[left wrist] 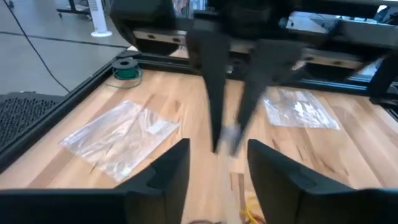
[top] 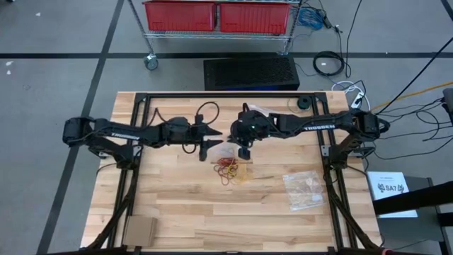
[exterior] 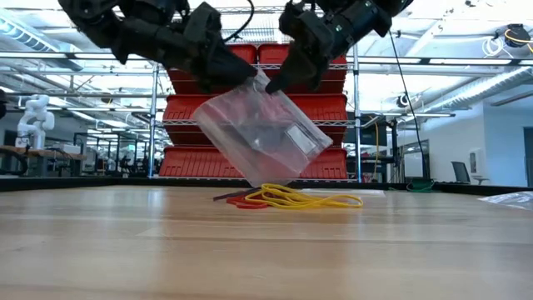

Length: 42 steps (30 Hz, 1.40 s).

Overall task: Sort rubber bands
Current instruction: Open the top left transparent zip bag

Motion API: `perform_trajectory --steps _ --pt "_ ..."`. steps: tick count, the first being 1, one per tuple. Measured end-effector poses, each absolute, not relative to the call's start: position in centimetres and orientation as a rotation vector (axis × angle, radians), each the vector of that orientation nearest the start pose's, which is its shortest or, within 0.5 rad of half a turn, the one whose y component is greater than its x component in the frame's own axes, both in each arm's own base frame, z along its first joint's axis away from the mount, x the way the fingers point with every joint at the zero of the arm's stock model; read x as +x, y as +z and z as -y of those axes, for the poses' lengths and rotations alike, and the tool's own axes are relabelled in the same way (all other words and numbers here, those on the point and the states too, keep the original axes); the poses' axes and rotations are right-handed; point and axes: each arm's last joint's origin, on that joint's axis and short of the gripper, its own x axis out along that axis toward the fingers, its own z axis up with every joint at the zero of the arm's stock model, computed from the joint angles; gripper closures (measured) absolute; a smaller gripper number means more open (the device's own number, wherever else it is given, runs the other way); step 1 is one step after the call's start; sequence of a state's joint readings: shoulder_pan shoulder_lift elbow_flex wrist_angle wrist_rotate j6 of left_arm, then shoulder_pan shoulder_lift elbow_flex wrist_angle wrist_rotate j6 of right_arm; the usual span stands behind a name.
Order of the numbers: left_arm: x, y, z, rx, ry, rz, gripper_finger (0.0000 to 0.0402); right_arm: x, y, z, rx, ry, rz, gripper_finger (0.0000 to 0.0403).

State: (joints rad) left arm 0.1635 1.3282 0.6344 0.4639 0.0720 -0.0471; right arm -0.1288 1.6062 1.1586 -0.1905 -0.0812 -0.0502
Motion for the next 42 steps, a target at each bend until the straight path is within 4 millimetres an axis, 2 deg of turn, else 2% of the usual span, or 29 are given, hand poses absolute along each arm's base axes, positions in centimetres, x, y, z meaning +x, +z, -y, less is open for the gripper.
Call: perform_trajectory --steps 4,8,11,16,18,25,42 --pt "28.5 23.0 -4.4 -0.076 0.075 -0.229 0.0223 35.2 26.3 3.8 0.000 -0.012 -0.644 0.0385" --pt "28.9 23.1 -4.4 -0.076 0.048 -0.228 0.0243 35.2 26.2 3.8 -0.002 -0.010 -0.652 0.0385" --pt "28.8 23.0 -4.4 -0.059 0.043 -0.250 0.0283 35.1 26.2 3.8 -0.001 -0.011 -0.664 0.0385" --pt "28.7 22.9 -4.3 -0.047 0.014 -0.262 0.0376 35.1 26.1 3.8 -0.001 -0.013 -0.666 0.0385" --pt "28.7 22.9 -4.3 -0.037 0.006 -0.264 0.0392 35.1 26.1 3.8 0.000 -0.013 -0.669 0.0385" --pt "28.6 23.2 -4.3 -0.013 0.013 -0.248 0.0398 35.0 26.1 3.8 0.004 -0.022 -0.684 0.0385" --pt "26.4 26.2 -4.2 0.067 0.097 -0.188 0.0401 34.3 25.3 3.7 0.030 -0.025 -0.795 0.0385"
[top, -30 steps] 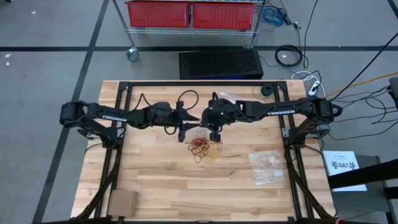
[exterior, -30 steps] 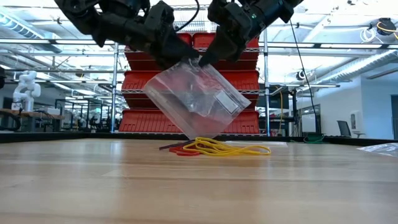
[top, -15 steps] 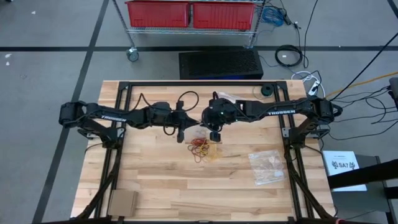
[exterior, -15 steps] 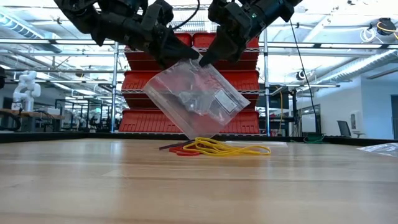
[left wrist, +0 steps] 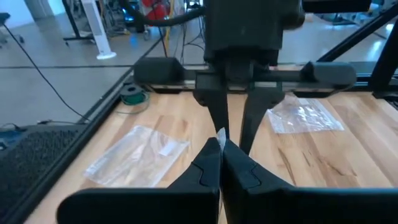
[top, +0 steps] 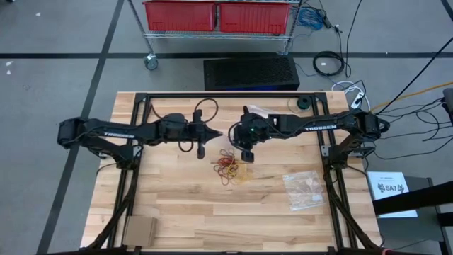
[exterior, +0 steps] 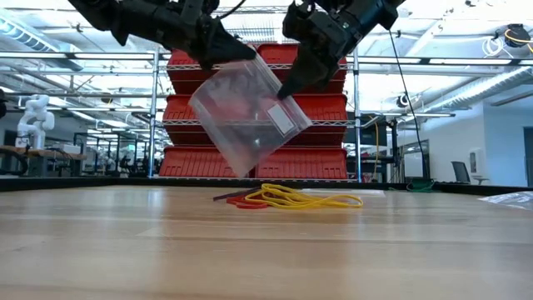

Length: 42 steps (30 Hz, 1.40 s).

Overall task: Sort rubber bands
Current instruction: Open the top left transparent zip bag

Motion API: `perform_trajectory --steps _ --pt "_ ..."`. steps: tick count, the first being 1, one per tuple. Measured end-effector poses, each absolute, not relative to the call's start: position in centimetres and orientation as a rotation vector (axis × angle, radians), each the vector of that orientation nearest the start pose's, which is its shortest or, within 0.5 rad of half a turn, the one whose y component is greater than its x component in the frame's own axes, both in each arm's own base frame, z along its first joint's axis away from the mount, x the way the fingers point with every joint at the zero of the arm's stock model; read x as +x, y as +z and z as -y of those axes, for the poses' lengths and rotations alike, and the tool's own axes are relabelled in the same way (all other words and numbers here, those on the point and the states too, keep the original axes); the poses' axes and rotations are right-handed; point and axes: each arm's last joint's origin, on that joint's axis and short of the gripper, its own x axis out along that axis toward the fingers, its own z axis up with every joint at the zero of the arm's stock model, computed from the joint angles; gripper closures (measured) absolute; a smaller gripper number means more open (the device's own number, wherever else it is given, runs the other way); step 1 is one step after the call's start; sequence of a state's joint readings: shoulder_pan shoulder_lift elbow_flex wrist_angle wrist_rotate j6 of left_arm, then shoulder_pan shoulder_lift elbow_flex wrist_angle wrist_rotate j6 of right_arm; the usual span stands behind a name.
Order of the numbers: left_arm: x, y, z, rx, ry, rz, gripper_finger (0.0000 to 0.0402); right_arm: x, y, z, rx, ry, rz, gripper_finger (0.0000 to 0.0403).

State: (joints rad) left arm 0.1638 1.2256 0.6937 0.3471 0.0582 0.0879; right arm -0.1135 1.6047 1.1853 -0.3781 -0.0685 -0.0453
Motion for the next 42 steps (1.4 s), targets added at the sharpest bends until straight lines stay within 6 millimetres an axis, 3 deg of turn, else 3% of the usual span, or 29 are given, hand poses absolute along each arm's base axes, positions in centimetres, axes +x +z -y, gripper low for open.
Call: perform_trajectory --steps 28,34,42 --pt "25.8 26.8 -4.2 0.077 0.131 -0.183 0.0401 33.1 24.2 3.7 0.047 -0.074 -0.951 0.0383" --pt "25.7 27.0 -4.2 0.071 0.136 -0.175 0.0401 32.8 23.9 3.7 0.044 -0.070 -0.987 0.0340" --pt "25.7 26.8 -4.2 0.067 0.135 -0.189 0.0401 31.5 26.3 3.6 0.038 -0.073 -0.924 0.0266"
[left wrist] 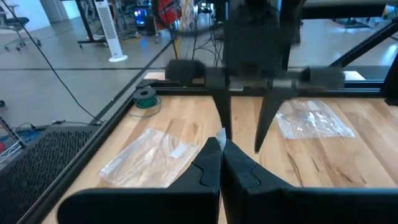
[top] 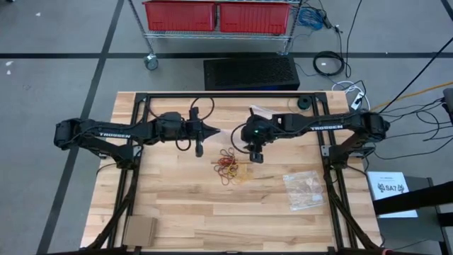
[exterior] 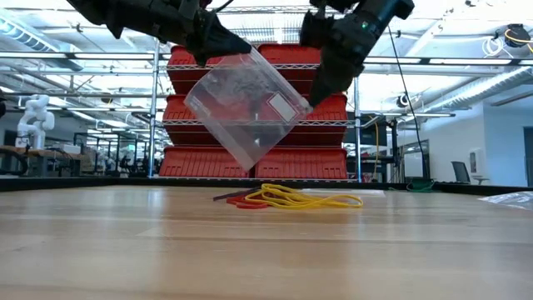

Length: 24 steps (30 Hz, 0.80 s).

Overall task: Sort rubber bands
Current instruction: Open the top left transparent zip bag

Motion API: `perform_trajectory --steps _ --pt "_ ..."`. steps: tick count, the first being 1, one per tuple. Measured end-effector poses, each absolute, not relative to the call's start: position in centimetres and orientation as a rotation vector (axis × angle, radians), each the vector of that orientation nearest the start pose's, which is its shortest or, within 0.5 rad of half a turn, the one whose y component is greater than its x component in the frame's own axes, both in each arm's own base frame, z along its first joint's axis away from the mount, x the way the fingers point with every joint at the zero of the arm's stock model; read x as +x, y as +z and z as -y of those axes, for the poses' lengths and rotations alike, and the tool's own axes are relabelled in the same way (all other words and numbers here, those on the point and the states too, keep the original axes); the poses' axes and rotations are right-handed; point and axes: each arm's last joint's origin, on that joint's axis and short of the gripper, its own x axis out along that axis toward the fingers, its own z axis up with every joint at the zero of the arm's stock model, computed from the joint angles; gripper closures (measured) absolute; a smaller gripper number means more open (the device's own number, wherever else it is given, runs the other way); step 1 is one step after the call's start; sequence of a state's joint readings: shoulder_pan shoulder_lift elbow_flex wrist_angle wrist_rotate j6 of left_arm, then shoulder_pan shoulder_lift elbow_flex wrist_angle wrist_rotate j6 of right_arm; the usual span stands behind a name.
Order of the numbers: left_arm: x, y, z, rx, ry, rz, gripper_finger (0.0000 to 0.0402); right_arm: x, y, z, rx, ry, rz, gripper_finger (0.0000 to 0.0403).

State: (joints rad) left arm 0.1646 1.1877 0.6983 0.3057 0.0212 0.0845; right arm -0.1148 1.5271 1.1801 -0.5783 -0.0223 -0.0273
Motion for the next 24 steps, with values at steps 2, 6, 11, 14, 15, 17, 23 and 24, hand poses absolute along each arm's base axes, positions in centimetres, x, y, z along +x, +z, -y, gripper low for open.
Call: perform_trajectory --steps 2,6,11,14,15,17,23,24 --pt "25.7 26.7 -4.2 0.066 0.134 -0.199 0.0401 31.0 27.3 3.6 0.035 -0.080 -0.893 0.0255" --pt "25.7 26.6 -4.2 0.062 0.133 -0.207 0.0401 29.6 29.0 3.6 0.005 -0.151 -0.858 0.0250" --pt "25.7 26.5 -4.1 0.037 0.133 -0.222 0.0401 26.8 30.1 3.4 -0.065 -0.143 -0.934 0.0283" --pt "25.7 26.4 -4.0 0.037 0.125 -0.229 0.0401 25.2 29.1 3.4 -0.060 -0.145 -0.957 0.0325" --pt "25.8 26.4 -3.9 0.037 0.123 -0.227 0.0401 24.7 28.4 3.3 -0.053 -0.149 -0.959 0.0343" --pt "25.9 26.3 -3.9 0.037 0.118 -0.221 0.0401 23.8 26.7 3.2 -0.038 -0.159 -0.930 0.0380" --pt "27.2 25.1 -4.0 0.012 0.114 -0.222 0.0402 23.2 23.3 2.3 0.047 -0.069 -0.556 0.0400" --pt "27.5 24.8 -4.0 0.011 0.110 -0.225 0.0402 23.2 23.1 2.2 0.054 -0.067 -0.507 0.0401"
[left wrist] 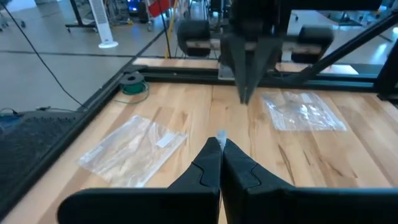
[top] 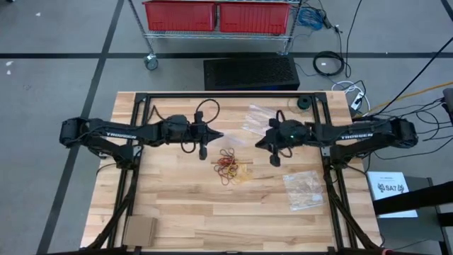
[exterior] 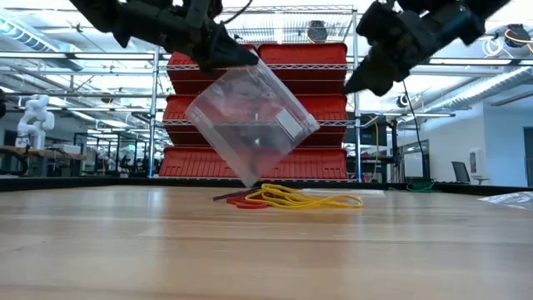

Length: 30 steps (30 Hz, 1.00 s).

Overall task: Sort rubber bands
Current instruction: Open the top left transparent zip bag

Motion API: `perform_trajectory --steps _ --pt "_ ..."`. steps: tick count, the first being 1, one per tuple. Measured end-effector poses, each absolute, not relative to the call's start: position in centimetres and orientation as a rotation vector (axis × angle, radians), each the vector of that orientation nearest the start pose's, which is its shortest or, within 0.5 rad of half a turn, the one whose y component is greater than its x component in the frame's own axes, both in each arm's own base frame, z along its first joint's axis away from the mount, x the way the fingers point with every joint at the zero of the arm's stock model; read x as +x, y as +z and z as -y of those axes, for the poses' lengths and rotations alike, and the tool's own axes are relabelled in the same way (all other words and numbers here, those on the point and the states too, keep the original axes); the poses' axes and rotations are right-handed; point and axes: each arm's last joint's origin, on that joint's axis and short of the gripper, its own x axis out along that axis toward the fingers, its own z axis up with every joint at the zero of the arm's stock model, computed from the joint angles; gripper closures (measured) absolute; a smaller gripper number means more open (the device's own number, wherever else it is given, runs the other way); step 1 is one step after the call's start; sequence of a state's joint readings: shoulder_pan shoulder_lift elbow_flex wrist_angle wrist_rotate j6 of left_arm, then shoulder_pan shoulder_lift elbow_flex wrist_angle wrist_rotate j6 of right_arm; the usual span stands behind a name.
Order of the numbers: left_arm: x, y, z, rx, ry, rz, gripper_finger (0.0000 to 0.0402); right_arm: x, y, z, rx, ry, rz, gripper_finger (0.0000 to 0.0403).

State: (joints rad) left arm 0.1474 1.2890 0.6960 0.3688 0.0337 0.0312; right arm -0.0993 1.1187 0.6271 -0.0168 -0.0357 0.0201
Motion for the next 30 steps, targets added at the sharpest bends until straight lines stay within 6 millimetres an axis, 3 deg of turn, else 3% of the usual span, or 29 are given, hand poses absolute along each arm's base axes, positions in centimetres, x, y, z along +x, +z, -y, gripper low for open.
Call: perform_trajectory --steps 8,30 --pt "29.1 23.2 -4.1 -0.018 0.068 -0.215 0.0402 25.3 23.6 1.8 0.016 -0.097 -0.354 0.0402" --pt "29.1 23.2 -4.1 -0.018 0.065 -0.209 0.0402 30.8 21.9 2.7 -0.041 -0.143 -0.486 0.0403"
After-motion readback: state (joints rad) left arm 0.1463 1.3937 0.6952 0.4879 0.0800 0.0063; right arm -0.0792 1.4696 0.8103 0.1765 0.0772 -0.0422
